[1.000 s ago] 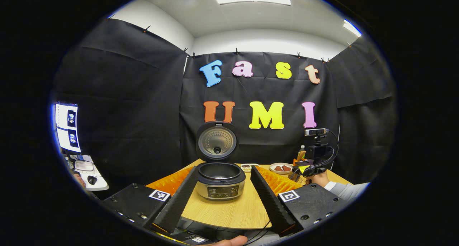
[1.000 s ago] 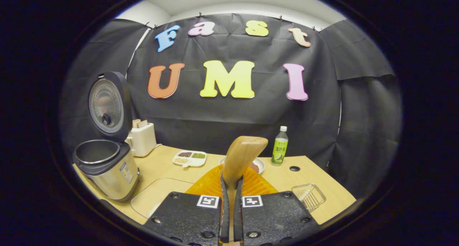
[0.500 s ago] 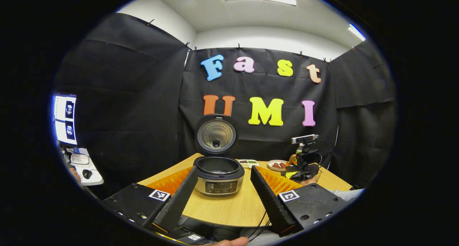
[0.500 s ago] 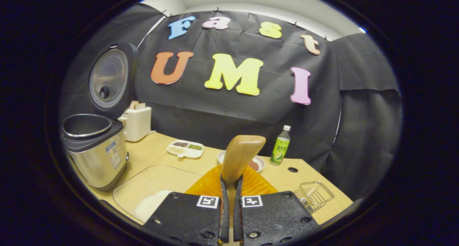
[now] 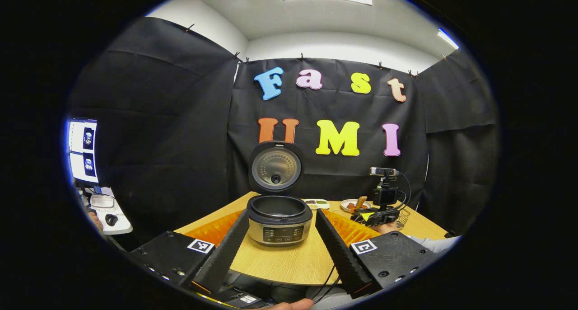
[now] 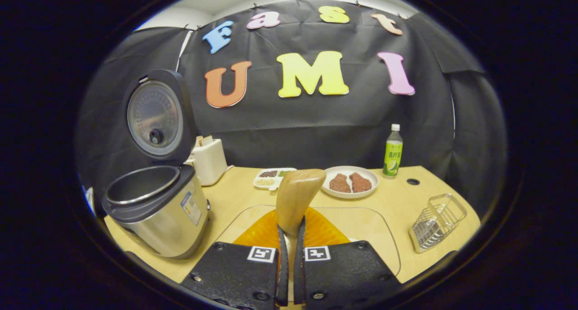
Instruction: Close the left gripper, press the button to open the rice cooker; take a wooden spoon from the chopstick holder with the right hand, scoop a spoonful of rice and pour it into the rice cooker, then put the wooden spoon back into the chopstick holder.
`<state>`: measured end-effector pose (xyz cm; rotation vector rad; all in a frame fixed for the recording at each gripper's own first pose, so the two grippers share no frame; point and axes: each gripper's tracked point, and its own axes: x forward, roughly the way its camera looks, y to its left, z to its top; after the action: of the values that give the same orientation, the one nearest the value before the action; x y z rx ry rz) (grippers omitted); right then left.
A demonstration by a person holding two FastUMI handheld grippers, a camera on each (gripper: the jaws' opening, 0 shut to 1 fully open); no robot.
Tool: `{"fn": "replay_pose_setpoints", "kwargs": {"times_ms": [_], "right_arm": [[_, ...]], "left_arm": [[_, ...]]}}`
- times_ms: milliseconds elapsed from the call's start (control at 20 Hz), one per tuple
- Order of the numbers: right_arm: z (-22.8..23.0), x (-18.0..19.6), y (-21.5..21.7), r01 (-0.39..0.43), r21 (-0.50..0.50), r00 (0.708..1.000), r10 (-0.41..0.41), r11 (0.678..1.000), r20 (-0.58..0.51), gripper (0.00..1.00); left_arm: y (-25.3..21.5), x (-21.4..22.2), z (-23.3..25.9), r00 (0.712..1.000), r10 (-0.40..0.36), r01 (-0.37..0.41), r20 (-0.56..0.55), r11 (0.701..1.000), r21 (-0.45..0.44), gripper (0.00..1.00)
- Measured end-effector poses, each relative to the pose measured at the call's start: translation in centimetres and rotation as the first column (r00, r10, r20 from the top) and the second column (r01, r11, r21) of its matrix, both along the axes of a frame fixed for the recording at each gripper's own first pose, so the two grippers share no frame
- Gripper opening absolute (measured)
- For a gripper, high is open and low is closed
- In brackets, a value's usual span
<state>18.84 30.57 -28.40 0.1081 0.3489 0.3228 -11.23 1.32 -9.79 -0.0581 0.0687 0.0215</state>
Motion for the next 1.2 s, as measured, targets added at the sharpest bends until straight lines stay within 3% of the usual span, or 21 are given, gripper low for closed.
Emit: {"fn": "replay_pose_setpoints", "kwargs": {"times_ms": [200, 450, 750, 800, 950, 1200], "right_arm": [[-0.1, 0.7, -0.8, 0.022, 0.229, 0.994, 0.003, 0.973, -0.109, 0.1], [-0.4, 1.5, -2.3, 0.105, 0.471, 0.971, 0.012, 0.876, -0.239, 0.1], [2.0, 1.7, -5.0, 0.189, 0.602, 0.961, -0.019, 0.776, -0.277, 0.1], [2.8, 1.8, -6.0, 0.21, 0.639, 0.959, -0.029, 0.74, -0.282, 0.1], [4.4, 2.0, -8.6, 0.279, 0.758, 0.947, -0.038, 0.59, -0.318, 0.1], [5.0, 1.9, -11.4, 0.364, 0.847, 0.925, -0.041, 0.387, -0.379, 0.1]], "left_arm": [[0.1, 0.1, -0.2, 1.0, -0.004, 0.004, -0.001, 1.0, 0.004, 0.95], [-0.3, 0.0, 0.2, 1.0, -0.012, 0.012, 0.006, 1.0, 0.013, 0.95], [-0.7, -0.1, 0.6, 1.0, -0.008, 0.006, 0.02, 0.998, 0.065, 0.95], [-0.8, -0.1, 0.7, 1.0, -0.009, 0.007, 0.021, 0.997, 0.072, 0.95], [-0.8, -0.3, 0.5, 1.0, -0.015, 0.014, 0.018, 0.997, 0.075, 0.94], [-0.6, -0.3, 0.8, 1.0, -0.006, 0.005, 0.013, 0.997, 0.079, 0.94]]}}
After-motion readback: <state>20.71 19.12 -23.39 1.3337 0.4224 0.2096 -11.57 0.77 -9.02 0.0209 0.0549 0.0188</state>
